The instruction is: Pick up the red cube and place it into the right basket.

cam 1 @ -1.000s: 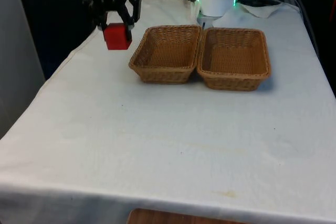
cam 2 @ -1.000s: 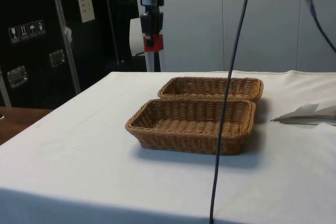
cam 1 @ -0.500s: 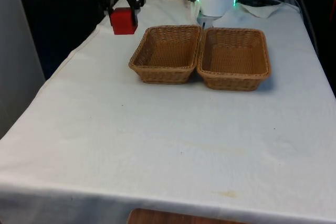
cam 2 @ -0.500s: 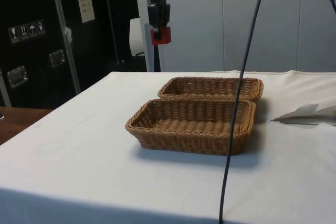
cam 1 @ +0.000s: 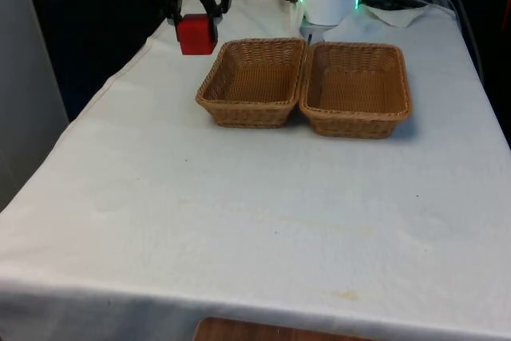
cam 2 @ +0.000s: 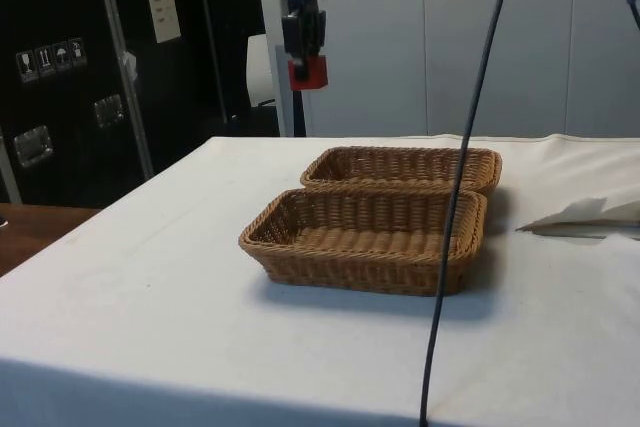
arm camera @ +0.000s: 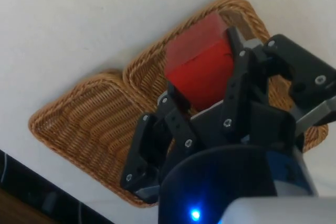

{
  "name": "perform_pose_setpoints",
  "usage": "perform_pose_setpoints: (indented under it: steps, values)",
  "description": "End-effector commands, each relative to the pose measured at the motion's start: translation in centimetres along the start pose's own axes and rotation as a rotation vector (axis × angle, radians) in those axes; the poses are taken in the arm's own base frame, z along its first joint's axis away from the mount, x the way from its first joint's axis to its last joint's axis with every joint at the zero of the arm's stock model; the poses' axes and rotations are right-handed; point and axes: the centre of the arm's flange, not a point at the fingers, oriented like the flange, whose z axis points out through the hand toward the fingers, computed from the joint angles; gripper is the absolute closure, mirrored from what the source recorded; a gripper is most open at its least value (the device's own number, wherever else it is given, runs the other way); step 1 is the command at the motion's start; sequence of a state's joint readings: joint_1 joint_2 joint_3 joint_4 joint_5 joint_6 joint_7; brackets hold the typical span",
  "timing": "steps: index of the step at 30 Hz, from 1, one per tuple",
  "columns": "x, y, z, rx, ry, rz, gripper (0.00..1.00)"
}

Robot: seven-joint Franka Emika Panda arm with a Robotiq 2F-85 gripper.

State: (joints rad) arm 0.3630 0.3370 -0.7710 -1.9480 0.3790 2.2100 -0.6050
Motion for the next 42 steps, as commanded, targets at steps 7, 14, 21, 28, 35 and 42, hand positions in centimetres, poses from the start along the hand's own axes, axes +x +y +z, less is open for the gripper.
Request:
perform_pose_setpoints:
  steps: [7,14,21,28,35,42]
  values:
    - [-1.0,-0.4,0.1,-0.018,-0.002,-0.005,0.99]
    - [-2.4,-1.3,0.2,-0.041,0.017,-0.009,0.99]
    - [-3.6,-2.2,0.9,-0.035,0.035,-0.012,0.99]
    - [-5.2,-3.3,2.1,-0.018,0.054,-0.016,0.99]
    - [-7.2,-3.9,3.5,-0.003,0.072,-0.015,0.99]
    - [-9.3,-4.5,5.1,0.006,0.082,-0.014,0.99]
